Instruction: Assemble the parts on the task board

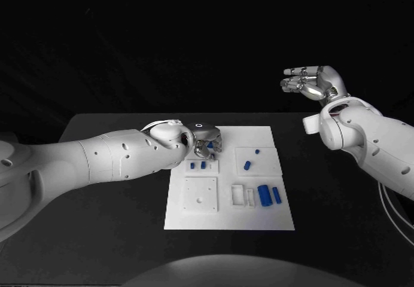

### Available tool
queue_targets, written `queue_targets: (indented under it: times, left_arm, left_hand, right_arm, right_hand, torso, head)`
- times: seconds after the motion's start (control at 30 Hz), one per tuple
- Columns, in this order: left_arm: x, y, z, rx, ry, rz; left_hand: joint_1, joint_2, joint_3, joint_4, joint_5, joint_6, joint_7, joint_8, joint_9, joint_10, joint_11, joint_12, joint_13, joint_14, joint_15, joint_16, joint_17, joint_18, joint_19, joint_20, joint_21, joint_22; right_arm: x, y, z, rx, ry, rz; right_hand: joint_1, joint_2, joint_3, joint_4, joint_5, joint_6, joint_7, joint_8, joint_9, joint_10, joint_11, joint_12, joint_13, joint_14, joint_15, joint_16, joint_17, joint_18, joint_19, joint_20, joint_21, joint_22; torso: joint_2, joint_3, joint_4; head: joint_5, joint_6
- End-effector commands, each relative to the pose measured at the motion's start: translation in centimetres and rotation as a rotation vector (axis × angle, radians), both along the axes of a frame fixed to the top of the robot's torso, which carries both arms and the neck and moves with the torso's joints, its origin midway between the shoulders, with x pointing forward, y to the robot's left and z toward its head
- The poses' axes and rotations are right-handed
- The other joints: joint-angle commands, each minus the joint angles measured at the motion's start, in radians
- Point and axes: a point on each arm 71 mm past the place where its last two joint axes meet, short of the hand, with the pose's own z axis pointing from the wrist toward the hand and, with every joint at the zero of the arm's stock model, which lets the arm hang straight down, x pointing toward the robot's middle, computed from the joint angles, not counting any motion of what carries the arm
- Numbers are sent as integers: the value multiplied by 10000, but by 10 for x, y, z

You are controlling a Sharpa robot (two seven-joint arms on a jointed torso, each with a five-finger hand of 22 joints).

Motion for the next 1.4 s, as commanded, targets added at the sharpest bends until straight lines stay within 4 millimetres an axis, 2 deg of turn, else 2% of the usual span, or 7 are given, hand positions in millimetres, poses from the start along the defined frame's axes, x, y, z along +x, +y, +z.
queue_targets:
  times: [0.03, 0.1, 0.13, 0.37, 0.67, 1.1, 1.4]
  left_arm:
    - [0, -1, -2, 130, -6, -132]
    - [0, -1, -3, 120, -33, -95]
    - [0, 0, -3, 116, -47, -75]
    - [3, 3, -4, 128, -99, 58]
    - [4, 4, -6, 207, 57, 128]
    - [2, 2, -10, 277, 311, 124]
    - [3, 3, -12, 282, 283, 224]
  left_hand:
    - [-78, 27, 106, -1, 131, -97, -45, -42, -15, -55, -1, -40, -4, -18, -100, 36, -29, 180, -36, -59, 77, 212]
    - [-41, 87, 278, -48, 512, -92, -34, -41, -16, -94, -3, -43, -7, 9, -126, 44, -46, 170, -40, -100, 135, 227]
    - [-59, 89, 364, -67, 566, -101, -29, -42, -17, -97, 2, -44, -8, 18, -128, 45, -55, 168, -48, -110, 172, 230]
    - [-322, 113, 1307, -105, 602, -38, 20, -42, -18, -42, 2, -51, -13, 143, -135, 75, -106, 220, -158, -122, 610, 226]
    - [-432, 98, 1906, -117, 669, 198, 42, -39, -13, 245, -49, -50, -13, 250, -166, 163, -76, 251, -243, -159, 1063, 228]
    - [-520, 33, 1921, -101, 567, 199, 10, -41, -14, 343, -71, -47, -11, 311, -169, 195, -58, 259, -283, -154, 1274, 201]
    - [-517, -87, 1792, -120, 556, -38, -39, -44, -20, 192, -12, -46, -10, 290, -110, 175, -62, 272, -289, -115, 1261, 184]
  right_arm:
    - [-1, 2, 2, 253, -168, 186]
    - [-1, 2, 2, 256, -151, 170]
    - [0, 2, 2, 256, -143, 161]
    - [-1, 1, 2, 227, -111, 110]
    - [0, 2, 1, 175, -84, 68]
    - [-1, 2, 2, 152, -80, 87]
    - [-1, 2, 2, 151, -85, 83]
  right_hand:
    - [68, -17, -74, 35, -13, -117, 1, -46, -8, -93, 20, -37, -13, -68, 14, -42, -11, 57, -70, 14, 11, -11]
    - [71, -16, -109, 46, -4, -137, 8, -50, -10, -93, 25, -37, -13, -71, 27, -42, -11, 54, -73, 12, 12, -11]
    - [64, -23, -127, 52, 8, -170, 12, -53, -13, -100, 28, -40, -13, -76, 37, -42, -11, 51, -77, 12, 9, -12]
    - [90, -33, -352, 94, 181, -220, 17, -53, -14, -122, 38, -37, -12, -95, 60, -41, -11, 34, -102, 14, 13, -10]
    - [86, -35, -487, 115, 240, -216, 15, -52, -13, -125, 41, -36, -12, -86, 79, -40, -10, 28, -104, 11, 13, -10]
    - [97, -28, -552, 115, 269, -187, 9, -50, -11, -124, 41, -36, -12, -90, 83, -41, -10, 23, -109, 13, 11, -11]
    - [109, -14, -596, 98, 282, -186, 12, -50, -11, -127, 43, -36, -12, -99, 87, -40, -10, 22, -116, 14, 12, -10]
  torso:
    - [-10, 9, 6]
    - [-17, 8, 5]
    - [-17, 9, 3]
    - [-19, 11, -1]
    - [-17, 14, 4]
    - [-20, 7, -1]
    - [-20, 11, 5]
  head:
    - [-15, -24]
    - [-21, -29]
    - [-21, -28]
    - [-33, -32]
    - [-46, -64]
    - [-81, -104]
    - [-91, -122]
